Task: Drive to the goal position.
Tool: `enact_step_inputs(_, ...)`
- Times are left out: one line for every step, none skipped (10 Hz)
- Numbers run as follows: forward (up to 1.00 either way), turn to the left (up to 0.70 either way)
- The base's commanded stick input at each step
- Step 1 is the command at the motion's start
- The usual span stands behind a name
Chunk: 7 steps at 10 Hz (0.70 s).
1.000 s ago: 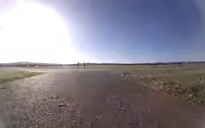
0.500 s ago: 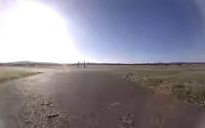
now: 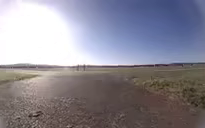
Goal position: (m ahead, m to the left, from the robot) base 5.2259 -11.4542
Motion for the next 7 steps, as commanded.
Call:
enact_step_inputs(0.70,0.00)
enact_step_inputs(0.70,0.00)
enact_step_inputs(0.70,0.00)
enact_step_inputs(0.70,0.00)
enact_step_inputs(0.70,0.00)
enact_step_inputs(0.70,0.00)
enact_step_inputs(0.70,0.00)
